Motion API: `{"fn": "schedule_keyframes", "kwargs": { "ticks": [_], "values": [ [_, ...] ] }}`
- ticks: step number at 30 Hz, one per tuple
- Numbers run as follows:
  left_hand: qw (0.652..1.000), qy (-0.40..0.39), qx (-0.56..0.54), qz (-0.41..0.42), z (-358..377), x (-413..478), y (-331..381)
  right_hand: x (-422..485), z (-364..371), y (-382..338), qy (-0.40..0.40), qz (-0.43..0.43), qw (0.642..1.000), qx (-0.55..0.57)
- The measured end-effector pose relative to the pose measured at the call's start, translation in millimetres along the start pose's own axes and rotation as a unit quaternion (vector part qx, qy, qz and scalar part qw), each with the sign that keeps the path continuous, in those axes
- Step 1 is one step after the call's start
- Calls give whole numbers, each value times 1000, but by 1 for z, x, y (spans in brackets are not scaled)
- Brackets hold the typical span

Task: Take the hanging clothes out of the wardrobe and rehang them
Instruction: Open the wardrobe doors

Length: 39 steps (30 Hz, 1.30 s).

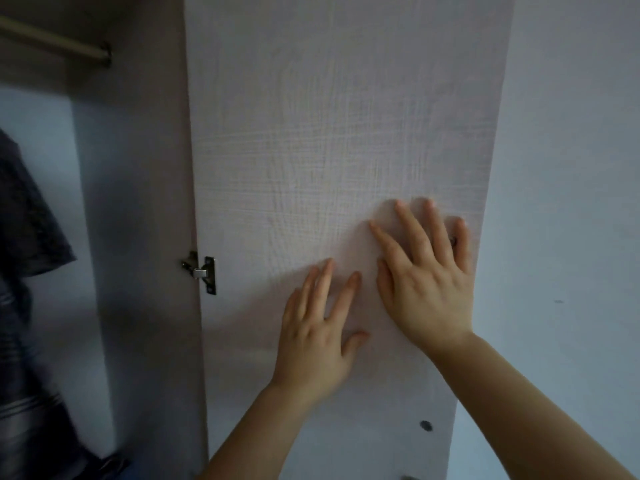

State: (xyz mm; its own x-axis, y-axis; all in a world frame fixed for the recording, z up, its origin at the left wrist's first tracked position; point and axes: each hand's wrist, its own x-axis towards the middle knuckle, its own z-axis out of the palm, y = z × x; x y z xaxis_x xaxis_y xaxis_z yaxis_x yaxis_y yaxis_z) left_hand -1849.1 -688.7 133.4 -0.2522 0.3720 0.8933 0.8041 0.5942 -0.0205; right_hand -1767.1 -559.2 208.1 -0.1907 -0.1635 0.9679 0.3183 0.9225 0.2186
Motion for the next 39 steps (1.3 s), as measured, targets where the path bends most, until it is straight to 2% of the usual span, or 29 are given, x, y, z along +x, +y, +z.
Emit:
{"fn": "schedule_keyframes", "kwargs": {
  "ticks": [3, 7, 12, 18, 21, 24, 28, 31, 36, 39],
  "values": [
    [999, -12, 7, -34, -20, -3, -1, 0, -10, -5, 12, -7, 999, 37],
    [991, -28, 94, -86, -50, -21, -6, -4, -16, -27, 22, -23, 988, 151],
    [972, -44, 177, -146, -102, -52, -23, -16, -14, -78, -37, -25, 964, 261],
    [946, -36, 255, -197, -183, -99, -50, -18, -22, -161, -58, -43, 903, 423],
    [916, -13, 327, -231, -228, -122, -64, -12, -38, -204, -53, -44, 867, 493],
    [898, 9, 352, -265, -271, -146, -79, -3, -61, -244, -52, -62, 828, 555],
    [852, 24, 410, -326, -315, -171, -96, 7, -84, -295, -86, -96, 799, 588],
    [832, 29, 428, -351, -333, -185, -118, 12, -94, -329, -108, -110, 780, 606],
    [839, 33, 404, -364, -343, -190, -159, 24, -91, -374, -88, -102, 773, 620],
    [850, 77, 374, -362, -338, -176, -175, 31, -85, -392, -80, -99, 779, 614]
  ]
}}
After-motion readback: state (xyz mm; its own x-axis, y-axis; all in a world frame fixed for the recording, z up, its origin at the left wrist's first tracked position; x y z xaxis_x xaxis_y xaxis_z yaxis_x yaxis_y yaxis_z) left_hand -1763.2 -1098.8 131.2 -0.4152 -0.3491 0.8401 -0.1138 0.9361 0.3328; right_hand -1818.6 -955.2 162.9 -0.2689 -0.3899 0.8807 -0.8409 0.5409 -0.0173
